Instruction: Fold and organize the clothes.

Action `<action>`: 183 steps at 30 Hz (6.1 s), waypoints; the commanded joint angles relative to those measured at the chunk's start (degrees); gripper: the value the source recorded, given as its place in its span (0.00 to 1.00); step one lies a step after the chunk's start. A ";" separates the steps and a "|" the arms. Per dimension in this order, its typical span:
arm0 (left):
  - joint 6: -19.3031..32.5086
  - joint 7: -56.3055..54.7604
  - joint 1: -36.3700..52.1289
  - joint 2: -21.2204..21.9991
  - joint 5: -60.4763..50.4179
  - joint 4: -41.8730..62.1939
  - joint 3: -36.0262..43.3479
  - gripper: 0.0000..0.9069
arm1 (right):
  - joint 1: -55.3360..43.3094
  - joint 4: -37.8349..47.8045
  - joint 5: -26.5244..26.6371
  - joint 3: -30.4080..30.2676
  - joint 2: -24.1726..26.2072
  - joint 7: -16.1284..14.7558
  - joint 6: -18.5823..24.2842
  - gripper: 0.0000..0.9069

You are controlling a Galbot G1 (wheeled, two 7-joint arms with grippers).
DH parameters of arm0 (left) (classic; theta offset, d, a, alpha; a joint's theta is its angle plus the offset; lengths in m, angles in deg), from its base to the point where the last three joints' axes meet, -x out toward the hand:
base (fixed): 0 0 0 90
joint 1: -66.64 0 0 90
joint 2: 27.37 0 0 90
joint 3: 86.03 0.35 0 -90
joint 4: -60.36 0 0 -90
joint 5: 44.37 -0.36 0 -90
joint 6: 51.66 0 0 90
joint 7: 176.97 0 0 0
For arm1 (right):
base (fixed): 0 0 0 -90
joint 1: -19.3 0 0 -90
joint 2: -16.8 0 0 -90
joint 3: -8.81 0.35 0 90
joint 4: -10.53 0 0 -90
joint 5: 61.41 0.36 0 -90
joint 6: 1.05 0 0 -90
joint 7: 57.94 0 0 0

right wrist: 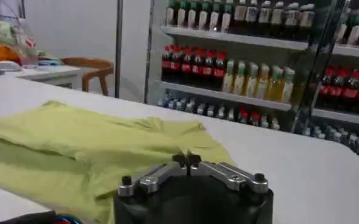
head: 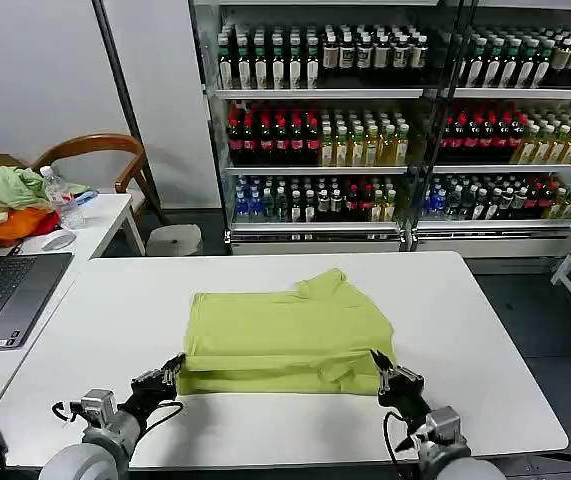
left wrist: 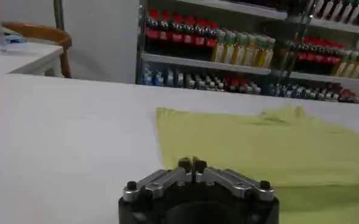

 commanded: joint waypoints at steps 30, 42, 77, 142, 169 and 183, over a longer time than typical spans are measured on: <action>2.81 0.66 6.05 1.25 -5.22 7.64 2.77 1.00 | -2.83 2.02 1.16 -0.22 -1.75 3.91 -3.79 1.00; -2.38 -3.54 -4.23 2.07 -6.90 -2.91 2.00 1.00 | 6.38 -0.69 1.11 -0.02 -1.33 5.82 -4.16 1.00; -6.32 -2.01 -2.04 2.39 -7.41 0.81 3.71 0.03 | 9.43 -3.65 1.83 -0.79 -1.70 6.65 -6.03 0.00; -2.19 -1.81 -1.34 -6.93 -4.02 -6.78 -3.71 1.00 | -25.64 6.52 15.51 -7.73 -1.07 15.13 -19.48 1.00; -3.42 1.28 22.02 -6.07 -0.73 18.98 12.20 1.00 | -41.27 35.25 15.35 -16.13 -16.50 8.85 -18.97 1.00; -3.79 2.24 24.49 -4.80 -0.62 21.35 12.94 1.00 | -42.37 38.92 15.24 -15.64 -18.85 9.84 -17.56 1.00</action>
